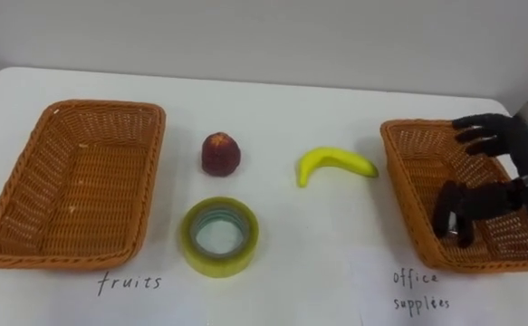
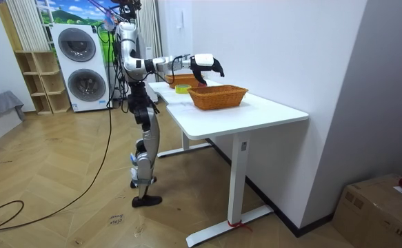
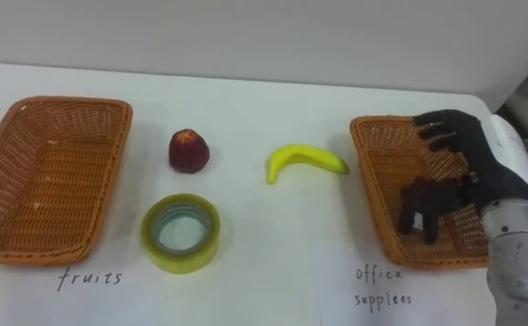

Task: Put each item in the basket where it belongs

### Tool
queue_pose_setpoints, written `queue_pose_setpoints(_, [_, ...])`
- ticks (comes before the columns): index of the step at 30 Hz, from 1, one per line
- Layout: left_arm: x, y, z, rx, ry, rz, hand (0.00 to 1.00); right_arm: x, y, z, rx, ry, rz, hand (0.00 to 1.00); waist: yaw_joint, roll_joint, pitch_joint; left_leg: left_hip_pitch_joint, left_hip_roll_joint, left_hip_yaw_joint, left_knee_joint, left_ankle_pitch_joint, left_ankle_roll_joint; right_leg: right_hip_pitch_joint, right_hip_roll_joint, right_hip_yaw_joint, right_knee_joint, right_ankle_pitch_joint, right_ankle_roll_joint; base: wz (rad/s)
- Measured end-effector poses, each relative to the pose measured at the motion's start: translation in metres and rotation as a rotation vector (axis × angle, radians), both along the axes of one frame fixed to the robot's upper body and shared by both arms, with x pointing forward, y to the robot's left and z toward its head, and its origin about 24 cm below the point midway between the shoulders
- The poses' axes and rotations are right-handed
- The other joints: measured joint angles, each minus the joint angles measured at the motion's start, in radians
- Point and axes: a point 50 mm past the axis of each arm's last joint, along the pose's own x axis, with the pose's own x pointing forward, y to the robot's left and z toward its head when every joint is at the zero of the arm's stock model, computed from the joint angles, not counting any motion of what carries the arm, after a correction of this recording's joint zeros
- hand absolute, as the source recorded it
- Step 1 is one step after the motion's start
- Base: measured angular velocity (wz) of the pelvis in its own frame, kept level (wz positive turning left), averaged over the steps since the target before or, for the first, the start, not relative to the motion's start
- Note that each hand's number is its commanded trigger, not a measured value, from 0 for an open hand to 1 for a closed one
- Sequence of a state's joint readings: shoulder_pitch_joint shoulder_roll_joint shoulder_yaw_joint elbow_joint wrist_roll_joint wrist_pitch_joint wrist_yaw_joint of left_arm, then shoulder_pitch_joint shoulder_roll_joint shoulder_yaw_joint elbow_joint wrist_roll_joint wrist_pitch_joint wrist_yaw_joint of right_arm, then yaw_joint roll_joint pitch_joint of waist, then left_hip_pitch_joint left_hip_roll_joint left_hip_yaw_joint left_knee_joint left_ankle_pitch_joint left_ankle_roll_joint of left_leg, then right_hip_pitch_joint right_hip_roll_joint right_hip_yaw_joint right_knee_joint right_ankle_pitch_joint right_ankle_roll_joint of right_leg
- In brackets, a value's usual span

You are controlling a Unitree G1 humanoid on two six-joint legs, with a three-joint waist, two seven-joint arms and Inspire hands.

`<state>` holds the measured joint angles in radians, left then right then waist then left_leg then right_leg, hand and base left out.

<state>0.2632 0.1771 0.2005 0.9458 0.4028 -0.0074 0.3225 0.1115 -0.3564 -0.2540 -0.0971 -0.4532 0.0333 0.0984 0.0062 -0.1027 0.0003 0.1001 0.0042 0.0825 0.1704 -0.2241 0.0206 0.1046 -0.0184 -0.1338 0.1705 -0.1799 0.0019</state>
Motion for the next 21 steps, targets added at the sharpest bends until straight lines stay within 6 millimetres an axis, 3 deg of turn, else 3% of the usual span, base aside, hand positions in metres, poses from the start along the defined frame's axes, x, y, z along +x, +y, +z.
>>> queue_pose_setpoints(9, [-0.001, -0.007, -0.003, -0.017, 0.018, -0.037, 0.00, 0.000, 0.002, 0.008, 0.083, -0.097, -0.008, 0.00, -0.002, 0.007, 0.0031, -0.001, 0.000, -0.003, 0.000, 0.000, 0.000, 0.001, 0.000, -0.004, 0.000, 0.000, 0.000, 0.00])
queue_pose_setpoints(16, [0.002, -0.008, -0.003, -0.008, 0.009, -0.041, 0.00, 0.006, 0.010, 0.029, 0.068, -0.207, 0.011, 0.00, 0.003, 0.019, 0.0059, -0.001, 0.000, -0.003, -0.003, 0.000, 0.000, -0.001, 0.000, -0.002, -0.001, 0.000, 0.000, 0.00])
queue_pose_setpoints(21, [0.001, -0.009, -0.004, -0.007, 0.014, -0.044, 0.00, 0.018, 0.026, 0.034, 0.090, -0.234, 0.078, 0.00, 0.005, 0.028, 0.0046, -0.001, 0.000, -0.005, -0.002, 0.000, 0.000, 0.000, 0.001, -0.006, -0.001, 0.000, 0.000, 0.00])
